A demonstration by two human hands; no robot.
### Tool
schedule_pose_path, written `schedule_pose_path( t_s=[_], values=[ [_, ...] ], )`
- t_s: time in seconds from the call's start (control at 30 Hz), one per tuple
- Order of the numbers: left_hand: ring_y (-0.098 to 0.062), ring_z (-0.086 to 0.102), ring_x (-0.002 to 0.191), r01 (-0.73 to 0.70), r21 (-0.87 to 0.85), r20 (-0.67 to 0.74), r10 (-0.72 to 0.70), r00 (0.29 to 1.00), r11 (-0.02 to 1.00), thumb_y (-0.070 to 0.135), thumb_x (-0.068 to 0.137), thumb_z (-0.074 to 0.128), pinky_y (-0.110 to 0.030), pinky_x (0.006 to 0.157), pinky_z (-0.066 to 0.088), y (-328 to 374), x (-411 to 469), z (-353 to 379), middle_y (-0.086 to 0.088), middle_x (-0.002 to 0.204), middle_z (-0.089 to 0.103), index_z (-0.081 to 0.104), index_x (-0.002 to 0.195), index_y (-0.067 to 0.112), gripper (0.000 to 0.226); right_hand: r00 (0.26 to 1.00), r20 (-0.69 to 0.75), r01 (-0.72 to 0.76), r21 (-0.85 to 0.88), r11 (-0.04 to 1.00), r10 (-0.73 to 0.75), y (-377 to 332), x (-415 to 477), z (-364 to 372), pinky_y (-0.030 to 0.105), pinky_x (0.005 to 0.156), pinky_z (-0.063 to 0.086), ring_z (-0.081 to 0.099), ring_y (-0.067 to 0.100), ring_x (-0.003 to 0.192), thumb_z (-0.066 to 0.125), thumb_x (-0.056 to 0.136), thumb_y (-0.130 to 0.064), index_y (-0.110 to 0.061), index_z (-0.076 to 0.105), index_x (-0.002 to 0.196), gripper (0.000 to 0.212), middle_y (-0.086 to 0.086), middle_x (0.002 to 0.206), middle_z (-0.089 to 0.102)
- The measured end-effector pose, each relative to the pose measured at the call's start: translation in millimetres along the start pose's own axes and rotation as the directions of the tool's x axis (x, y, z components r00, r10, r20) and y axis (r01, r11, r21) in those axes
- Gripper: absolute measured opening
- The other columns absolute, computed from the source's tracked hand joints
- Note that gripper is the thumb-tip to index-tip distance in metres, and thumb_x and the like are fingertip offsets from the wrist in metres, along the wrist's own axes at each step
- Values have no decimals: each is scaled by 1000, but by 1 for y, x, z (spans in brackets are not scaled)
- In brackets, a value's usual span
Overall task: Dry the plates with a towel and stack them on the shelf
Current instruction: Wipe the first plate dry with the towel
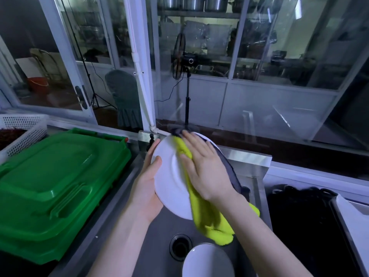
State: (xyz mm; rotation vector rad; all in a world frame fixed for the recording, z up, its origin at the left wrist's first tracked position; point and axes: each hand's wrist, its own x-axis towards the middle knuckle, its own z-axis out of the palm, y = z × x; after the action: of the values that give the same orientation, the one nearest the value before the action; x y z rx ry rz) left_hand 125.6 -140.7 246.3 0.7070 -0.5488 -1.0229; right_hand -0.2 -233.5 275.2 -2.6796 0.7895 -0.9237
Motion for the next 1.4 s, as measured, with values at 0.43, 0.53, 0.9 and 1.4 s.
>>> schedule_pose_path(
  t_s=[0.43,0.53,0.9,1.4],
  values=[
    [-18,75,96,-45,-154,-291,-2,957,987,18,103,49,-31,68,60,-12,20,15,-4,127,70,61,128,41,36,995,-71,70,48,996,-67,-33,-75,36,42,120,16,14,14,150,32,104,-34,-21,32,152,50,-7,161,24],
    [-17,76,84,-68,-182,-328,4,945,981,17,104,45,-28,62,60,-10,23,13,-5,111,74,60,130,37,35,990,-14,141,-39,989,-141,-35,-61,33,41,120,20,16,14,150,33,104,-35,-19,36,150,49,-7,160,26],
    [-19,73,103,-20,-172,-188,-13,982,985,30,89,61,-40,71,62,9,10,-15,5,122,73,66,123,39,36,910,73,-370,585,721,408,35,-52,14,30,123,12,12,-16,140,37,104,-38,-53,25,143,43,-45,145,21],
    [-20,70,113,11,-139,-99,-25,995,990,26,89,61,-34,75,61,1,10,-6,3,131,69,61,130,36,43,967,135,-244,228,943,218,24,-13,7,36,123,3,-5,-1,148,30,106,-32,-27,17,154,50,-18,160,3]
  ],
)
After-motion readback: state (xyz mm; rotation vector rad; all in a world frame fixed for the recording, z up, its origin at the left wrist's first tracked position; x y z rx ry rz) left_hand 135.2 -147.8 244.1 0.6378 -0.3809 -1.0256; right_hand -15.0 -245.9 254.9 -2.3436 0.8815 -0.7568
